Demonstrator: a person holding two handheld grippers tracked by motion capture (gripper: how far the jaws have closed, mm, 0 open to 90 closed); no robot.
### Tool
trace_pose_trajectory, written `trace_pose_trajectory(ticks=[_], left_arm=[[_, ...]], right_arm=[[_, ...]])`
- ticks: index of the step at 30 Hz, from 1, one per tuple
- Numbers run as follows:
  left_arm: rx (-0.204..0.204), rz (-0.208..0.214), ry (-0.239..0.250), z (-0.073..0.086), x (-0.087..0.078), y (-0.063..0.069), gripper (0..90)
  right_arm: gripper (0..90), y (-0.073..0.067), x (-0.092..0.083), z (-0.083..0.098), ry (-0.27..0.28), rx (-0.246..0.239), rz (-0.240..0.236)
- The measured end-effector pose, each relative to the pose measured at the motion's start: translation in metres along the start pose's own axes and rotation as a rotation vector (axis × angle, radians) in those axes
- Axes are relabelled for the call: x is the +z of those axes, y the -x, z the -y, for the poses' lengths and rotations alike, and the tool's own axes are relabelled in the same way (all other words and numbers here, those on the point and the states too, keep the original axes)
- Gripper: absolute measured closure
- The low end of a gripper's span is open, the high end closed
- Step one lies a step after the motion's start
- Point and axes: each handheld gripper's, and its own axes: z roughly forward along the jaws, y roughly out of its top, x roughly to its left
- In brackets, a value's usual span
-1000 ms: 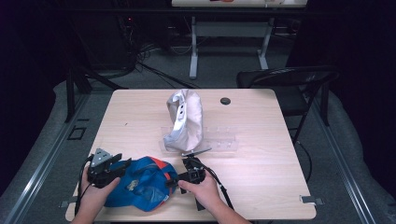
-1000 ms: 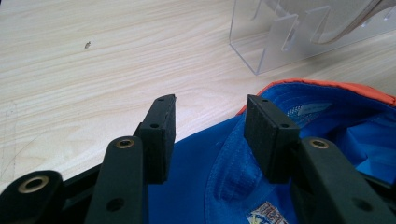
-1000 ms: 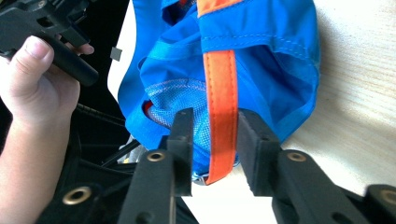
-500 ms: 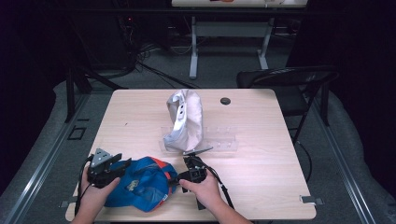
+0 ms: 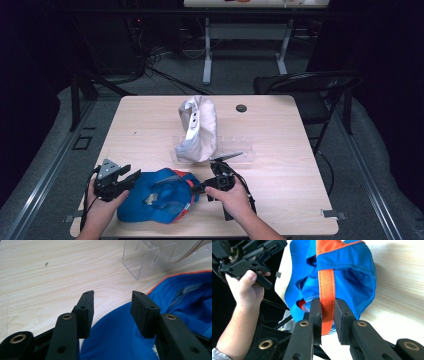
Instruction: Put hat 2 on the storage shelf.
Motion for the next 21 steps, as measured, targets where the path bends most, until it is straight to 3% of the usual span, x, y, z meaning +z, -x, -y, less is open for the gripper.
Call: trace_pose_trajectory(ticks=[1, 2, 3, 13, 17, 18, 19, 21], left_arm=[[0.0, 0.0, 0.0, 0.0, 0.0, 0.0, 54.2], [0.0, -0.001, 0.001, 0.0, 0.0, 0.0, 54.2], [-0.001, 0.0, 0.001, 0.0, 0.0, 0.0, 54.2], [0.005, -0.001, -0.003, 0.0, 0.001, 0.001, 54.2], [0.002, -0.001, -0.007, 0.001, 0.001, 0.001, 54.2], [0.002, 0.0, -0.007, 0.001, 0.002, 0.001, 54.2], [0.002, 0.0, -0.008, 0.001, 0.002, 0.001, 54.2], [0.005, 0.001, -0.011, 0.001, 0.002, 0.001, 54.2]], right_arm=[[77.8, 0.0, -0.004, 0.001, -0.002, 0.016, 0.017], [77.8, 0.001, -0.006, 0.001, 0.01, 0.018, -0.008], [77.8, 0.002, -0.01, 0.002, 0.007, 0.012, 0.015], [77.8, 0.019, -0.042, 0.01, 0.011, 0.03, 0.056], [77.8, 0.027, -0.054, 0.015, 0.043, 0.065, 0.068], [77.7, 0.03, -0.059, 0.016, 0.036, 0.06, 0.097], [77.8, 0.033, -0.061, 0.017, 0.053, 0.074, 0.072], [77.7, 0.04, -0.068, 0.02, 0.065, 0.088, 0.077]])
